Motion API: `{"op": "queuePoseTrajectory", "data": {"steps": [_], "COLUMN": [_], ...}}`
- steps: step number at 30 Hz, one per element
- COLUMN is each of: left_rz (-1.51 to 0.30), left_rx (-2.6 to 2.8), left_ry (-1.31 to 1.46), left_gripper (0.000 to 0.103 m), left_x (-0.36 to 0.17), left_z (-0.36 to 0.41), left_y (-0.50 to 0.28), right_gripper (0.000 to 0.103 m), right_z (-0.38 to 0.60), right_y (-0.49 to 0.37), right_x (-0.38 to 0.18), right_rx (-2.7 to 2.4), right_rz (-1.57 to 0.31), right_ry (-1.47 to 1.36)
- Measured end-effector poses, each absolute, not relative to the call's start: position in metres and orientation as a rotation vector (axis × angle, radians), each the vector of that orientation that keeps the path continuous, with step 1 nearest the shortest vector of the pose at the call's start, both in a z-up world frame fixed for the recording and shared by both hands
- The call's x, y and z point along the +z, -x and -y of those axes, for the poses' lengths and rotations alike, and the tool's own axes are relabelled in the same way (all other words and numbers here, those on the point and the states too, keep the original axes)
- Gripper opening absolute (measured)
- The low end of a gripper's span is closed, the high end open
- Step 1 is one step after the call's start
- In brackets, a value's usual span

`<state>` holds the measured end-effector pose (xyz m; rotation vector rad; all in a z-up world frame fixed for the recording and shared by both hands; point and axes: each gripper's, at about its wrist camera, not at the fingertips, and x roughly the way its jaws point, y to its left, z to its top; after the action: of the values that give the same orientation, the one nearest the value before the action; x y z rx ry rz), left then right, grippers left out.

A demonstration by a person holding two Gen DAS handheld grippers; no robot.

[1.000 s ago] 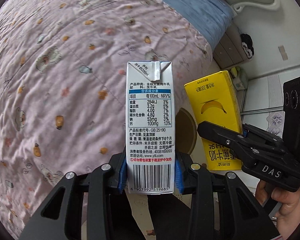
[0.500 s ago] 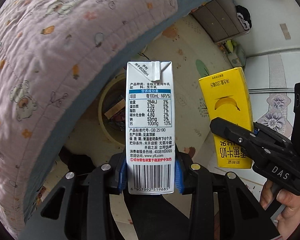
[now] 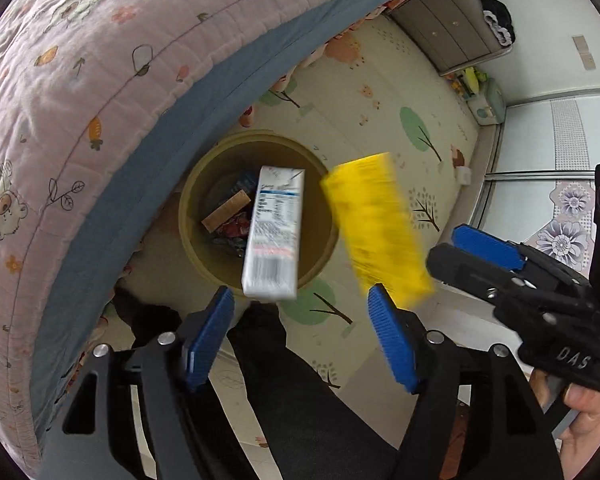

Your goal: Collect trash

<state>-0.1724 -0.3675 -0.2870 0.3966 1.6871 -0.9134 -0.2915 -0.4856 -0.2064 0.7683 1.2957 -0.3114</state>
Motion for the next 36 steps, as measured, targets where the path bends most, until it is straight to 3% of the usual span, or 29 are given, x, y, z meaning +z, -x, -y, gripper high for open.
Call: {"op": "queuePoseTrajectory", "data": {"steps": [11,36], "left_rz": [-1.645,-1.494], "left_rx": [-0.891,-0.927], "left_ry": [-0.425,-0.367], "left_gripper": [0.069,0.069], "left_x": [-0.279,-0.202], "left_z": [0.366,0.336], "left_y": [0.17,0.139], "right_gripper": [0.055,0.05], "right_z": [0.489,0.45], "right_y": [0.292,0.251], "right_x": [-0.202,-0.143], "right_rx": [-0.298,-0.24], "right_rz": [-1.295,-1.263], "right_ry": [-0.755,-0.646]}}
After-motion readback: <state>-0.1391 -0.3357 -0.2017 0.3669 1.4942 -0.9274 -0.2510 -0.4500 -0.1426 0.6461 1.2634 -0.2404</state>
